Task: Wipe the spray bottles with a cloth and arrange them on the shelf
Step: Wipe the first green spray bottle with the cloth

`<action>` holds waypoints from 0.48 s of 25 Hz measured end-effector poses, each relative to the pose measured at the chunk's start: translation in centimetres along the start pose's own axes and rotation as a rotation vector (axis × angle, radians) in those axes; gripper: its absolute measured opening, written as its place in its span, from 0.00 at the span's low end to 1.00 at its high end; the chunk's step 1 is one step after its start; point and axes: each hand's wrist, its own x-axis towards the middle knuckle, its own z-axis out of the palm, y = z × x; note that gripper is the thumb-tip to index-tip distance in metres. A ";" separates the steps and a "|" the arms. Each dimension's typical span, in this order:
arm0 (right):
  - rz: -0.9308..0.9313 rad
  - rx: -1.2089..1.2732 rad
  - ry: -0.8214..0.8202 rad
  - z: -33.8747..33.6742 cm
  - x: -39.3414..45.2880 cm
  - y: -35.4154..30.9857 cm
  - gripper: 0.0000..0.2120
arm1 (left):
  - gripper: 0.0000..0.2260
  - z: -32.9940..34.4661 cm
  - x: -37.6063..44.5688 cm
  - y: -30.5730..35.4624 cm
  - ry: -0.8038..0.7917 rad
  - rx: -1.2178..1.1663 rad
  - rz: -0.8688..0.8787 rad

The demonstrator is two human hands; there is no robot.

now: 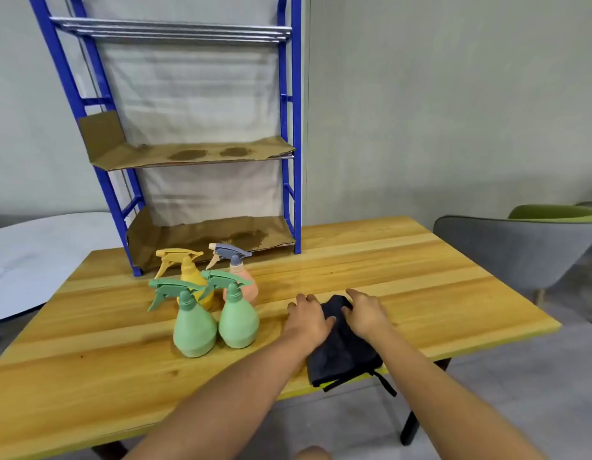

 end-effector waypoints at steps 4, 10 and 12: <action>-0.079 0.007 -0.132 0.1 1.4 0.4 0.31 | 0.18 -1.0 0.7 0.3 -0.026 -0.059 -0.106; 0.039 0.209 -0.215 0.4 3.5 0.4 0.31 | 0.10 -3.0 0.9 -1.2 -0.015 -0.266 -0.164; 0.053 0.186 -0.237 0.5 3.4 0.3 0.22 | 0.09 -3.2 0.3 -1.7 0.020 -0.356 -0.136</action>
